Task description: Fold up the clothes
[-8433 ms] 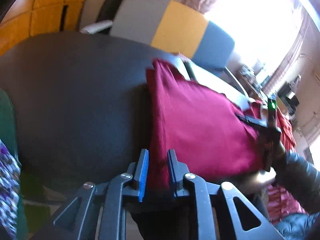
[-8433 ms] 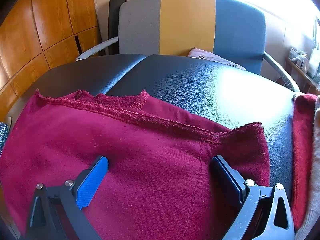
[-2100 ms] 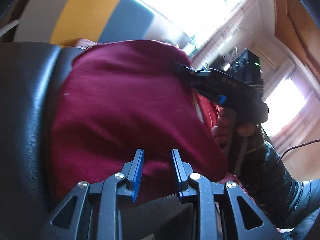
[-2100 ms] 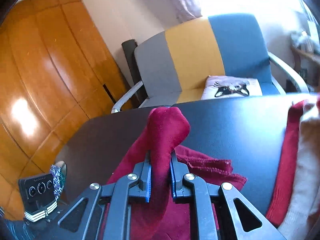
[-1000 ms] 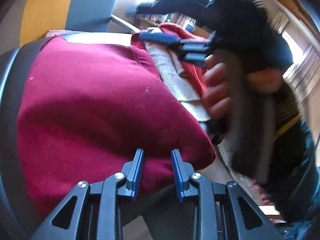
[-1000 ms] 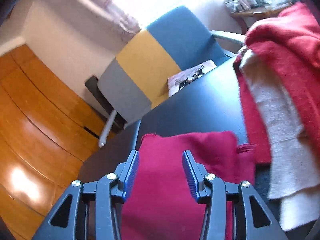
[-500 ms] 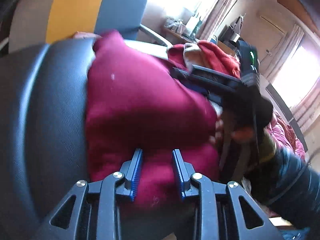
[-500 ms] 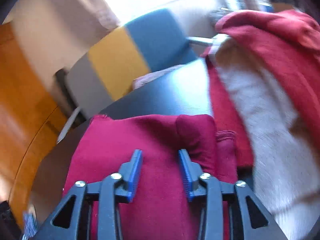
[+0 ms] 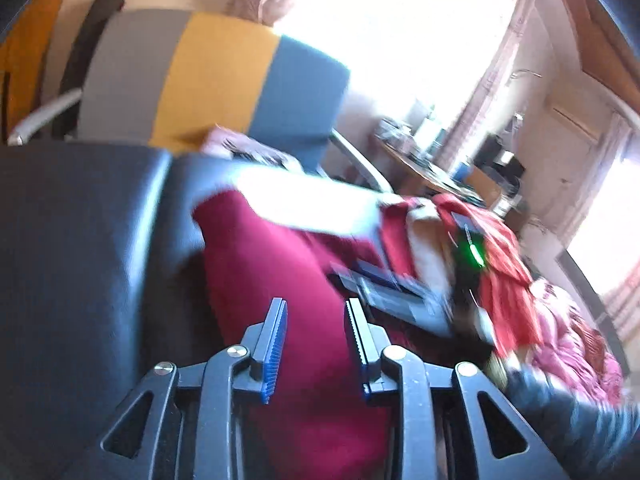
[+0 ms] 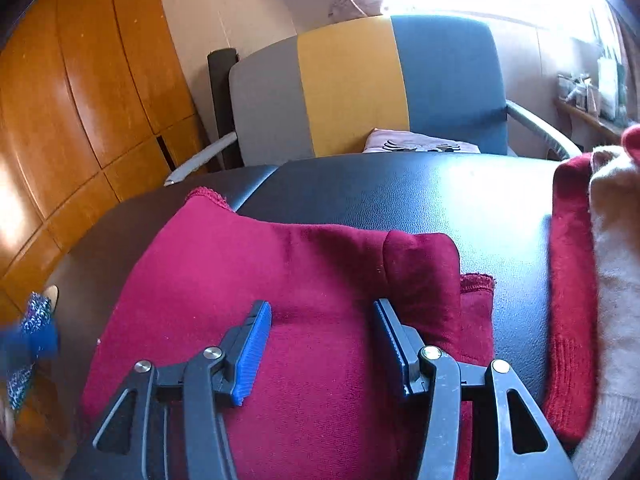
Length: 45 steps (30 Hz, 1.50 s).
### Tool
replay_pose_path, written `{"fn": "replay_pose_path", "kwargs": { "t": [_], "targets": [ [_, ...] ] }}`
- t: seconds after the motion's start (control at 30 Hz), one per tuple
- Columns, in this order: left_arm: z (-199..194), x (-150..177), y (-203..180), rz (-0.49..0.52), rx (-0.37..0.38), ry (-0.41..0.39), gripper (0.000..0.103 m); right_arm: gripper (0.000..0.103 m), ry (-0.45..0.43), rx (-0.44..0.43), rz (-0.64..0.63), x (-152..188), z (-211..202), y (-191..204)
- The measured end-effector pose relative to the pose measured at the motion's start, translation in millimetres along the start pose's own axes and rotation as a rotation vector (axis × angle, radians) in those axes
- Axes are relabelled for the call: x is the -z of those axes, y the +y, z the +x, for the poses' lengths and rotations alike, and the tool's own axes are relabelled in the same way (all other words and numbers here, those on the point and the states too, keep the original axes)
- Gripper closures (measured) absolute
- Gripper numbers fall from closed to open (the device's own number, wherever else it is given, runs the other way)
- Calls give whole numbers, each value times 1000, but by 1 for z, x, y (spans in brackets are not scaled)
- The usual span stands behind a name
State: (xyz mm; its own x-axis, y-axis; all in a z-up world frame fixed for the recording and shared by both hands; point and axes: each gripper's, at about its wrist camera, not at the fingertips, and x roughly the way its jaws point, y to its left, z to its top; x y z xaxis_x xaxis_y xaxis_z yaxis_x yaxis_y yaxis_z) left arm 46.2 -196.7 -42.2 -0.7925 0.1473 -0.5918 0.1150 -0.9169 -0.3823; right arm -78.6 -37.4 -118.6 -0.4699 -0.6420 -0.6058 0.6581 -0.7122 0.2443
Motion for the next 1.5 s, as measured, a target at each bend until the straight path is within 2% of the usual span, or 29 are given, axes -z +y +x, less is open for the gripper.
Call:
{"fn": "replay_pose_path", "kwargs": {
  "t": [0.13,0.2,0.23,0.3,0.5,0.6,0.7,0.93,1.07,1.2,1.3,1.37,1.5],
  "targets": [
    [47,-12,-2,5,-115,94,73,48,-21,7,41,6,-5,6],
    [82,-11,-1,-26,-179,156,73,48,-35,10,63,9,-8,6],
    [93,-7,4,-52,-184,176,73,48,-43,10,79,10,-9,5],
    [97,-4,5,-40,-192,140,71,48,-47,5,102,10,-9,0],
    [112,-6,-2,138,-313,91,70,46,-37,9,136,-3,10,-2],
    [112,-18,10,161,-313,92,70,45,-30,1,148,-14,23,-3],
    [111,-17,12,179,-314,91,70,45,-30,-10,161,-16,27,-1],
    [75,6,19,186,-329,65,70,45,-54,-103,244,8,8,14],
    [56,17,27,186,-338,56,70,44,-45,-119,226,18,-1,36],
    [50,11,24,229,-347,89,69,37,-6,-104,173,12,-10,53],
    [33,5,25,189,-327,84,69,38,15,-105,111,5,-27,62],
    [19,10,24,169,-305,63,69,41,-2,-110,35,5,-47,67],
    [-11,20,22,132,-261,20,69,49,31,-141,-122,16,-78,72]
  ]
}}
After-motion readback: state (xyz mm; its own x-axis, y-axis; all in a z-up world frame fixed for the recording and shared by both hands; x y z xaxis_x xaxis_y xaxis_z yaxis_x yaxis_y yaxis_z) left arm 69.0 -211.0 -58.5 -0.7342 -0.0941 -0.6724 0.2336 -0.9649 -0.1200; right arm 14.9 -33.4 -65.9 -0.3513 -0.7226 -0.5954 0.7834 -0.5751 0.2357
